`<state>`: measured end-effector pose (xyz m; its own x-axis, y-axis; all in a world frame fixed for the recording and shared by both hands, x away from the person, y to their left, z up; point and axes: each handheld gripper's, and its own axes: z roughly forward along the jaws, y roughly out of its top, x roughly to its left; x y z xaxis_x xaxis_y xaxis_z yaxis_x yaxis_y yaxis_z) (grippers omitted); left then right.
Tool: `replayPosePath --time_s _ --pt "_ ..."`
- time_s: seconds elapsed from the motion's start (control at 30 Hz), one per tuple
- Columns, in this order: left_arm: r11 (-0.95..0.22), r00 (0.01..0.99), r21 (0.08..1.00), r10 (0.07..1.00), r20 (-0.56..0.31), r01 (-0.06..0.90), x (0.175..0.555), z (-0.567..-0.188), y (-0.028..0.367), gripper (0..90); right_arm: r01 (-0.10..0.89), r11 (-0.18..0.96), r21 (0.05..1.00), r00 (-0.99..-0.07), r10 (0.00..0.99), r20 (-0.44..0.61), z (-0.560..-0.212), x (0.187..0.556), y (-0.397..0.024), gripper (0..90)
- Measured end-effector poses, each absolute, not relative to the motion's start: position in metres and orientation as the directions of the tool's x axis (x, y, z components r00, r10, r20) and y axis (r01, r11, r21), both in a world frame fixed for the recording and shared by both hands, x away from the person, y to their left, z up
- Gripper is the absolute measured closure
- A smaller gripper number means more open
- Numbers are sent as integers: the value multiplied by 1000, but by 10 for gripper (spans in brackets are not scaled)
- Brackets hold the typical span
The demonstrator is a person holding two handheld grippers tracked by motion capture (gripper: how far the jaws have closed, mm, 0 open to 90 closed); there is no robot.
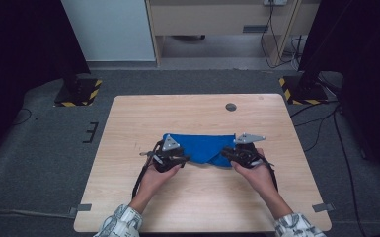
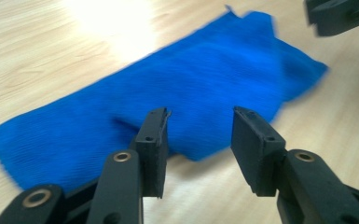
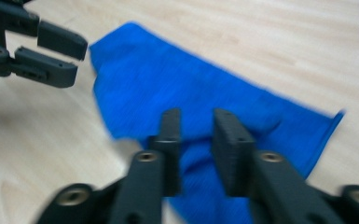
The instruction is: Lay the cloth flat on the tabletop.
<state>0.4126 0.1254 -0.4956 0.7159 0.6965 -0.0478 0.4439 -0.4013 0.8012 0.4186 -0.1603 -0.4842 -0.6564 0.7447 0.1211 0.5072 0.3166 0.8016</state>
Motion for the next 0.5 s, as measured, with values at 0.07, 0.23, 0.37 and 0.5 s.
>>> replayPosePath --time_s 0.07,0.23,0.37,0.5 --pt "-398 729 808 682 -56 435 409 -496 117 520 505 331 797 -667 736 117 -492 409 -158 824" --pt "-454 755 795 656 -7 402 406 -504 95 420 499 379 780 -681 728 82 -503 403 -149 761" --pt "-472 755 775 656 -10 420 412 -513 86 361 504 391 770 -666 744 58 -509 407 -144 636" --pt "-483 744 757 668 -7 440 420 -519 82 386 524 407 748 -653 756 46 -515 411 -143 582"
